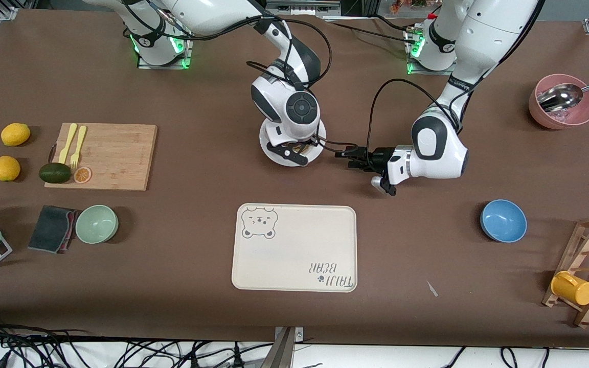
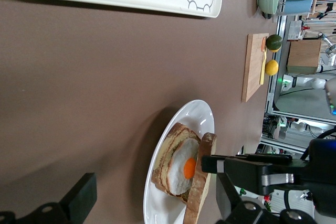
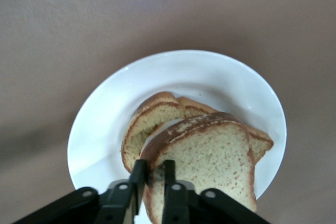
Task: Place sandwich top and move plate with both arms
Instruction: 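Release the bread with the right gripper while the left gripper grips the plate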
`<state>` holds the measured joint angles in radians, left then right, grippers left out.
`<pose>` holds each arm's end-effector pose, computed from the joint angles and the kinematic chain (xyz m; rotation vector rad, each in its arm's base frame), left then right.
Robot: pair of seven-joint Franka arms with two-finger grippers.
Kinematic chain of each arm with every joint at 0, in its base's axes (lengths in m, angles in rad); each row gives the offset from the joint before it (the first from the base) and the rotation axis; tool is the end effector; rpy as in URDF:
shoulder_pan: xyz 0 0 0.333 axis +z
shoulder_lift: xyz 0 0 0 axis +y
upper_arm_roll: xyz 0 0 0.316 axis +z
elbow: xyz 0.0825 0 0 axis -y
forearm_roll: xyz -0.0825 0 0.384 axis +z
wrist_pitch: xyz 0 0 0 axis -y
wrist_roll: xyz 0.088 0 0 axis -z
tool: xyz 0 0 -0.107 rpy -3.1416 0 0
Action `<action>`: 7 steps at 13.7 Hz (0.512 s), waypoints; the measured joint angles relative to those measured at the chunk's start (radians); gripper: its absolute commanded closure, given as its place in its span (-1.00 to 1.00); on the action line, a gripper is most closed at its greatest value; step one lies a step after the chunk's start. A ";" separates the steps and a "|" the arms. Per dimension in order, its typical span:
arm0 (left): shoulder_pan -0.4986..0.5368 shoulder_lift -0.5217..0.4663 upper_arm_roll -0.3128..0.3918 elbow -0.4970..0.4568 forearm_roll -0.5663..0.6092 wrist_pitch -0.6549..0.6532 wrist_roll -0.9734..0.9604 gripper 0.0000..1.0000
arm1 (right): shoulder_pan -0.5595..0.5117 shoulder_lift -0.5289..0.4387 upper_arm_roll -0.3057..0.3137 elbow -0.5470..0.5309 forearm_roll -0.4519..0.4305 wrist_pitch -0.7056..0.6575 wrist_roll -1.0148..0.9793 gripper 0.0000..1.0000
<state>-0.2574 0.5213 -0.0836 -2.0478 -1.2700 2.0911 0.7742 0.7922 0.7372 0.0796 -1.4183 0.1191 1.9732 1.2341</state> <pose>0.5167 -0.2335 0.1740 2.1236 -0.1502 -0.2322 0.4567 0.5395 0.2492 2.9727 -0.6566 -0.3496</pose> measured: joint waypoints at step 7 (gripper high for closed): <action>-0.002 0.038 -0.017 -0.010 -0.080 0.000 0.077 -0.95 | -0.105 -0.081 -0.019 0.048 0.000 -0.118 -0.040 -1.00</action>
<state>-0.2591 0.5595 -0.1007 -2.0583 -1.3495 2.0911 0.8512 0.6873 0.6566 0.0602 -1.3701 0.1188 1.8548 1.1945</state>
